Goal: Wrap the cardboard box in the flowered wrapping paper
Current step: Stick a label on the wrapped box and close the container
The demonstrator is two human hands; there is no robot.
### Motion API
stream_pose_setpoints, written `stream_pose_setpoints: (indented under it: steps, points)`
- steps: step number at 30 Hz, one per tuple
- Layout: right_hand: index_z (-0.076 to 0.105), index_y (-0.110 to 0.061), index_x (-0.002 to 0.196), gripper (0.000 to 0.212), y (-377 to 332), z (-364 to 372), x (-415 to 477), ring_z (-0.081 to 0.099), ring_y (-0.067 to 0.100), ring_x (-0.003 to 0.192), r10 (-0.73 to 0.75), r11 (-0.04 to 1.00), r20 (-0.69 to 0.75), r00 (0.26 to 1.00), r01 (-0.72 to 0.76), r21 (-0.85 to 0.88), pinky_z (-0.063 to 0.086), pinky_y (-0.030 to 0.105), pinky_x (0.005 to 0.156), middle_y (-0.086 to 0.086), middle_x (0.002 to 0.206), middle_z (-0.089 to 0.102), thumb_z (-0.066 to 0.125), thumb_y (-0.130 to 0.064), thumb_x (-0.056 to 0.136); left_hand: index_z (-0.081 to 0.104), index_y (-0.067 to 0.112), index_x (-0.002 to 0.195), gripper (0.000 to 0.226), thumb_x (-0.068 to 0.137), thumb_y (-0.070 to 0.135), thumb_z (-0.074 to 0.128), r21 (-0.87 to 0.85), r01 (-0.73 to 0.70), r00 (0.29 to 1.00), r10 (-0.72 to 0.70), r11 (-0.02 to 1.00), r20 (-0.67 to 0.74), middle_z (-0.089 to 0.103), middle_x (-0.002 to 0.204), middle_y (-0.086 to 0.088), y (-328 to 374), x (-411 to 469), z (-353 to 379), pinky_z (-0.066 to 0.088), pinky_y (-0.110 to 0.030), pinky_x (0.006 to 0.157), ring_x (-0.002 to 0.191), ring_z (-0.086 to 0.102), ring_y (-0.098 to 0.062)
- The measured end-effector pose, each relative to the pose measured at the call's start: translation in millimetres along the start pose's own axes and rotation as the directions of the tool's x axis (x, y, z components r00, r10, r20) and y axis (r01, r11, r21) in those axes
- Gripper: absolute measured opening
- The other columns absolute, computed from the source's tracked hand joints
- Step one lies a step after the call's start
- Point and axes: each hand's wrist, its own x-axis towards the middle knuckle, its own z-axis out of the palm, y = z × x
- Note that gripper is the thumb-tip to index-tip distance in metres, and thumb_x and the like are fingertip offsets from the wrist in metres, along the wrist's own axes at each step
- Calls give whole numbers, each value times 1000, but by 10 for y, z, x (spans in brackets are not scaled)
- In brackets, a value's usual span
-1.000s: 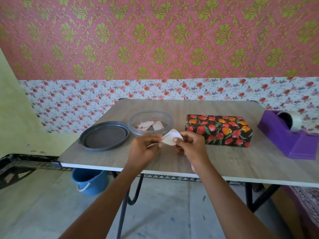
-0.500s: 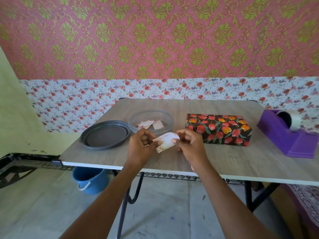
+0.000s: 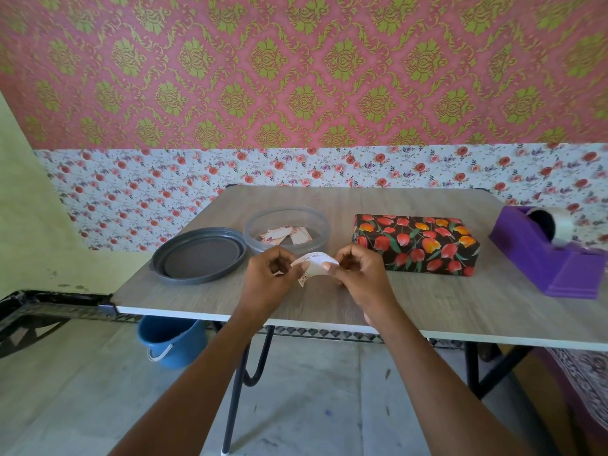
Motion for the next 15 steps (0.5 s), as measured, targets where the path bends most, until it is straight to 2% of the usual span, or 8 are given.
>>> stream_pose_setpoints:
  steps: [4, 6, 9, 15]
  points:
    - [72, -24, 83, 25, -35, 9, -17, 62, 8, 74, -57, 998, 46, 997, 56, 26, 50, 29, 65, 2, 85, 73, 76, 1, 84, 72, 10, 91, 10, 86, 13, 81, -55, -1, 999, 4, 998, 54, 75, 89, -1, 10, 3, 6, 63, -40, 76, 85, 74, -21]
    - [77, -23, 87, 27, -46, 7, -28, 66, 9, 79, -103, 994, 64, 993, 101, 29, 50, 25, 69, 1, 88, 75, 73, 4, 85, 74, 10, 93, 9, 86, 11, 80, -54, -17, 998, 21, 998, 65, 76, 92, 0, 5, -2, 1, 63, -39, 75, 88, 75, -21]
    - [80, -25, 83, 27, -37, 0, -32, 70, 14, 83, -152, 988, 59, 987, 150, 28, 53, 25, 75, -1, 86, 77, 79, 2, 82, 76, 10, 89, 10, 83, 12, 82, -50, -12, 997, 16, 999, 73, 76, 87, 0, -3, -5, -14, 62, -33, 73, 83, 75, -20]
    - [78, -18, 78, 15, -17, 9, -27, 71, 19, 78, -164, 986, 24, 986, 163, 30, 56, 29, 71, 2, 80, 76, 87, -6, 77, 72, 10, 83, 13, 81, 15, 84, 6, 19, 997, -20, 1000, 77, 76, 79, 3, -1, -13, 13, 62, -34, 70, 76, 75, -16]
